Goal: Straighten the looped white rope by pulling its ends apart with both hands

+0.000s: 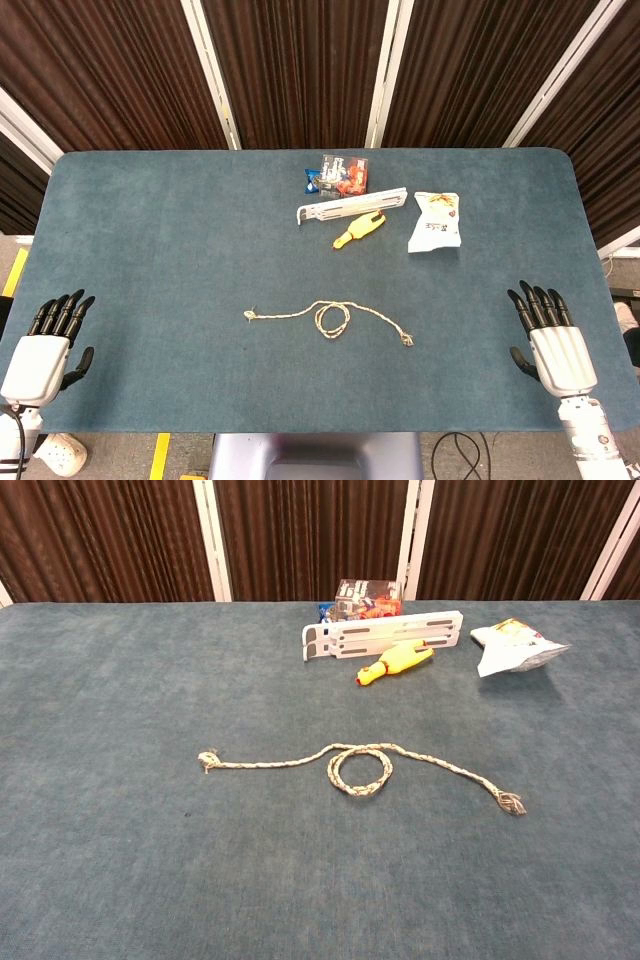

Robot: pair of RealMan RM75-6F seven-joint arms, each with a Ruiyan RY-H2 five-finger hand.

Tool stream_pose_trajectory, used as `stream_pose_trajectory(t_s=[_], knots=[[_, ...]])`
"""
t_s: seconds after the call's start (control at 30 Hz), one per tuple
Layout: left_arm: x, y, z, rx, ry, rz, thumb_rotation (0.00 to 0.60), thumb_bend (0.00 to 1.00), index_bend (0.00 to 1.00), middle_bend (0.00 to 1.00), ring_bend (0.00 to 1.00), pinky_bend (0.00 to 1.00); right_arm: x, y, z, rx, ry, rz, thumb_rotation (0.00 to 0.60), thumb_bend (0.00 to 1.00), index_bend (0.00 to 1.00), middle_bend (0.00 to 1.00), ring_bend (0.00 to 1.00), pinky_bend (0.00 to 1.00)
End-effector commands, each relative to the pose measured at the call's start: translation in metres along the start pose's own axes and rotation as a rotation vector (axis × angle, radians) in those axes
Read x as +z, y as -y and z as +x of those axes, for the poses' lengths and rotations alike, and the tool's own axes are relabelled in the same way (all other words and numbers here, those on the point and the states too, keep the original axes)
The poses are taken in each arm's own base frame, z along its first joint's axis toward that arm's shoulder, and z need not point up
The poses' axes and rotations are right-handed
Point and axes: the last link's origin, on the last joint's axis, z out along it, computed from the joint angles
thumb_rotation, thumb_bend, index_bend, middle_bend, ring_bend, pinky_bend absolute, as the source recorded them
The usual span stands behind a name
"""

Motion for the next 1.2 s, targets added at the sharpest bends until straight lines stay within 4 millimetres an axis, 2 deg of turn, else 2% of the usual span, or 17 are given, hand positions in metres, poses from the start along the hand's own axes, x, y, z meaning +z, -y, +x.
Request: stream_pose_trajectory(t_s=[0.03,0.2,0.3,0.6,0.8,0.9,1.2], knots=[[-0.001,0.0,-0.001,0.002,0.006,0.002,0.6,0.47,0.0,0.0,0.0,0.09,0.0,0.0,0.0,0.0,0.002,0.001,0.6,0.36,0.0,0.0,0.0,0.0],[0.001,-0.009,-0.007,0.007,0.016,-0.032,0.6,0.47,0.0,0.0,0.0,0.09,-0.001,0.001,0.0,0.006,0.009,0.008,0.6,0.36,0.0,0.0,0.0,0.0],[0.006,-0.024,-0.014,-0.049,0.034,-0.102,0.6,0.47,0.0,0.0,0.0,0.09,-0.003,0.0,0.003,0.011,0.0,0.01,0.6,0.36,0.0,0.0,0.0,0.0],[0.052,-0.088,-0.043,-0.11,0.168,-0.31,0.6,0.47,0.01,0.0,0.0,0.12,-0.003,0.004,0.001,0.011,-0.019,0.019,0.6,0.36,0.0,0.0,0.0,0.0],[0.075,-0.127,-0.067,-0.134,0.198,-0.366,0.6,0.46,0.13,0.0,0.0,0.12,-0.003,0.004,-0.004,-0.008,-0.006,0.013,0.6,0.36,0.0,0.0,0.0,0.0],[0.081,-0.145,-0.076,-0.135,0.204,-0.391,0.6,0.46,0.18,0.0,0.0,0.13,-0.001,0.004,-0.005,-0.013,0.003,0.005,0.6,0.36,0.0,0.0,0.0,0.0],[0.094,-0.201,-0.101,-0.192,0.197,-0.453,0.6,0.46,0.21,0.0,0.0,0.13,0.001,0.001,-0.006,-0.013,0.014,-0.023,0.6,0.36,0.0,0.0,0.0,0.0]])
